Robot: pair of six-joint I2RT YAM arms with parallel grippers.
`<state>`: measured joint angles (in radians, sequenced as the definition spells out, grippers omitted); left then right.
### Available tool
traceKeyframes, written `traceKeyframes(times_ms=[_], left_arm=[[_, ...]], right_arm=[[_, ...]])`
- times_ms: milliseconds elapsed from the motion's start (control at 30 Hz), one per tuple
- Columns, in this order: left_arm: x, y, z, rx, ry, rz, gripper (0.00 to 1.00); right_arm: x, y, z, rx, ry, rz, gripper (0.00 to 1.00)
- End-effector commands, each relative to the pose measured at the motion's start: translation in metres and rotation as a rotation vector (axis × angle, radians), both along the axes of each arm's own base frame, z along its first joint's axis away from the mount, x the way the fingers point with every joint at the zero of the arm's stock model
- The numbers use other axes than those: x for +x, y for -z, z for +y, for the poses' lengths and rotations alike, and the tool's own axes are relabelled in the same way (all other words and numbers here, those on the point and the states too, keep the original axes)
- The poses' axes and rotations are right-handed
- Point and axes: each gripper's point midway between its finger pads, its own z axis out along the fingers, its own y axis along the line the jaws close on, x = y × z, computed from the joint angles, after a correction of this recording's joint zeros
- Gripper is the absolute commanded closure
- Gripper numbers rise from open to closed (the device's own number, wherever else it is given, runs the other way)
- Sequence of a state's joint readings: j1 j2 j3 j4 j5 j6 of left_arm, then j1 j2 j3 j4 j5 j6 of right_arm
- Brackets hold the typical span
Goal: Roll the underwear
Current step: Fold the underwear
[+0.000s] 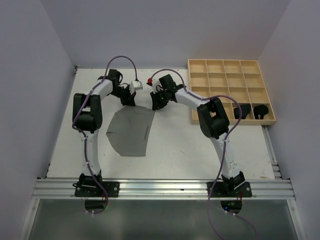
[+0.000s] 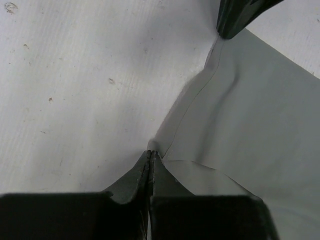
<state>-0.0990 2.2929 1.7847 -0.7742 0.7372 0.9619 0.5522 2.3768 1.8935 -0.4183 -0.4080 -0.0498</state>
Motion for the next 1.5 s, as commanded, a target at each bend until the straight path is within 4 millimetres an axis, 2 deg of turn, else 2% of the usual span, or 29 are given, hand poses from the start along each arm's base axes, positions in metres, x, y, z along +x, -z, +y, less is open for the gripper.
traceKeyframes(times_ms=[0,100,300,433,533,567,600,700,767,800,833,867,900,933,1000,1033,1100,1133,1167,1200,1233,1267,1300,1333,1467], left_arm=[[-0.009,0.007,-0.005,-0.019,0.023,0.048,1.0],[-0.004,-0.002,-0.008,-0.053,0.008,0.046,1.0],[0.024,-0.034,-0.011,-0.138,-0.066,-0.012,1.0],[0.047,-0.065,0.0,-0.187,-0.132,-0.093,1.0],[0.051,-0.086,0.006,-0.22,-0.145,-0.118,1.0],[0.05,-0.092,0.007,-0.23,-0.144,-0.124,1.0],[0.047,-0.106,0.007,-0.238,-0.134,-0.15,1.0],[0.037,-0.117,0.011,-0.242,-0.128,-0.174,1.0],[0.022,-0.125,0.012,-0.236,-0.119,-0.181,1.0],[0.013,-0.128,0.013,-0.227,-0.105,-0.194,1.0],[0.006,-0.127,0.014,-0.221,-0.1,-0.185,1.0],[0.001,-0.127,0.014,-0.215,-0.098,-0.182,1.0],[-0.005,-0.134,0.014,-0.214,-0.09,-0.199,1.0],[-0.015,-0.125,0.016,-0.214,-0.094,-0.17,1.0],[-0.025,-0.122,0.017,-0.207,-0.09,-0.173,1.0],[-0.029,-0.112,0.018,-0.2,-0.097,-0.162,1.0],[-0.028,-0.096,0.022,-0.174,-0.123,-0.134,1.0],[-0.028,-0.089,0.023,-0.169,-0.127,-0.114,1.0],[-0.026,-0.084,0.024,-0.158,-0.132,-0.106,1.0],[-0.022,-0.071,0.026,-0.152,-0.145,-0.075,1.0],[-0.02,-0.064,0.027,-0.146,-0.151,-0.058,1.0],[-0.019,-0.057,0.027,-0.139,-0.156,-0.042,1.0],[-0.019,-0.044,0.028,-0.136,-0.157,-0.009,1.0],[-0.019,-0.04,0.029,-0.13,-0.156,0.002,1.0],[-0.028,-0.017,0.031,-0.109,-0.136,0.058,1.0]], right_arm=[[0.008,-0.006,0.007,0.01,-0.005,-0.018,1.0],[0.016,-0.014,0.006,0.011,0.004,-0.043,1.0],[0.037,-0.04,-0.003,0.035,0.045,-0.093,1.0],[0.05,-0.061,-0.008,0.054,0.062,-0.139,1.0],[0.051,-0.071,-0.009,0.052,0.056,-0.138,1.0],[0.051,-0.075,-0.008,0.062,0.051,-0.139,1.0],[0.049,-0.078,-0.006,0.069,0.046,-0.14,1.0],[0.043,-0.098,-0.005,0.106,0.047,-0.162,1.0],[0.036,-0.11,-0.006,0.126,0.047,-0.167,1.0],[0.029,-0.107,-0.005,0.128,0.036,-0.152,1.0],[0.023,-0.117,-0.003,0.134,0.024,-0.165,1.0],[0.018,-0.119,-0.002,0.134,0.017,-0.169,1.0],[0.014,-0.119,-0.001,0.132,0.011,-0.173,1.0],[0.007,-0.111,-0.003,0.114,0.01,-0.161,1.0],[0.004,-0.11,0.0,0.112,0.009,-0.161,1.0],[0.007,-0.107,-0.002,0.096,0.031,-0.162,0.95],[0.013,-0.102,-0.003,0.087,0.054,-0.17,0.86],[0.017,-0.104,-0.001,0.092,0.07,-0.177,0.76],[0.022,-0.101,-0.002,0.079,0.086,-0.183,0.71],[0.026,-0.088,-0.002,0.06,0.091,-0.163,0.68],[0.038,-0.102,0.003,0.07,0.099,-0.192,0.67],[0.038,-0.096,0.002,0.049,0.1,-0.166,0.66],[0.042,-0.077,0.005,0.029,0.101,-0.139,0.66],[0.053,-0.095,0.012,0.068,0.129,-0.153,0.66],[0.067,-0.096,0.03,0.119,0.139,-0.15,0.63]])
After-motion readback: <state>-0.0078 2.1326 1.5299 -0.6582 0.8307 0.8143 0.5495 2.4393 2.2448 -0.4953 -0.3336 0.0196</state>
